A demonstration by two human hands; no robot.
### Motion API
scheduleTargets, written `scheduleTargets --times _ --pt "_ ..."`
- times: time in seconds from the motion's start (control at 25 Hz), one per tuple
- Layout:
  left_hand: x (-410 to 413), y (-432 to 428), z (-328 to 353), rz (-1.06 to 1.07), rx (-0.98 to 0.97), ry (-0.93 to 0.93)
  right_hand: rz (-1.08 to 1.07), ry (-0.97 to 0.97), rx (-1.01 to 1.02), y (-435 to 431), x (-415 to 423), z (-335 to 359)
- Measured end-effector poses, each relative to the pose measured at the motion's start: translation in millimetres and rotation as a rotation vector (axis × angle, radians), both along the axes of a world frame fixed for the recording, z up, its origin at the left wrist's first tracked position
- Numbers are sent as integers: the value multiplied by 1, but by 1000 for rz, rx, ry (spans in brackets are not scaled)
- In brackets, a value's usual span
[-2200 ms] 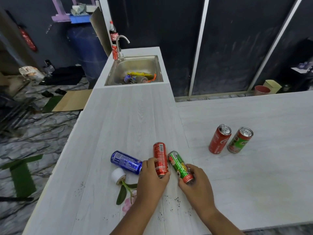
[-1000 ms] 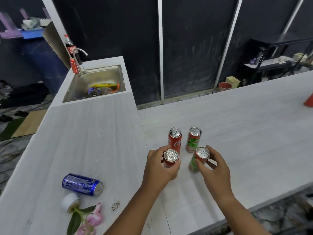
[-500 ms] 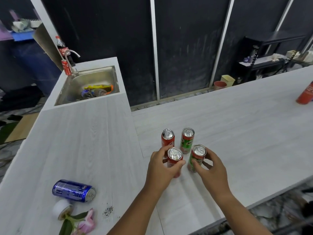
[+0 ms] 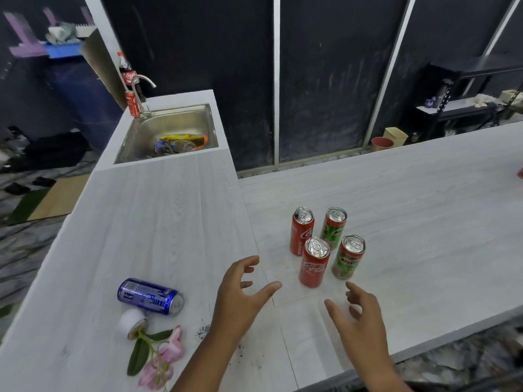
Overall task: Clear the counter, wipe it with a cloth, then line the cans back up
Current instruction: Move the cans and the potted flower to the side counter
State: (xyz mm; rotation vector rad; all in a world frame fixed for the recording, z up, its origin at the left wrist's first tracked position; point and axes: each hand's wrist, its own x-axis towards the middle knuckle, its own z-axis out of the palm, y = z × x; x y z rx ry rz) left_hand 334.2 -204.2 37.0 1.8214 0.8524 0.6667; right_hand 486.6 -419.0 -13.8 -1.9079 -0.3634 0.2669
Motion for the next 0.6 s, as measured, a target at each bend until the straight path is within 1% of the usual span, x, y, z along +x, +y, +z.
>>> scheduleTargets --times 0.2,0.44,0.52,0.6 --pt "-70 40 12 78 0 -58 218 -91 25 46 -65 9" --pt "-169 108 16 252 60 -82 434 -115 57 125 -128 30" --pt "-211 130 5 304 80 -69 481 -124 41 154 -146 32" --pt "-250 144 -13 350 118 1 518 -112 5 179 -162 31"
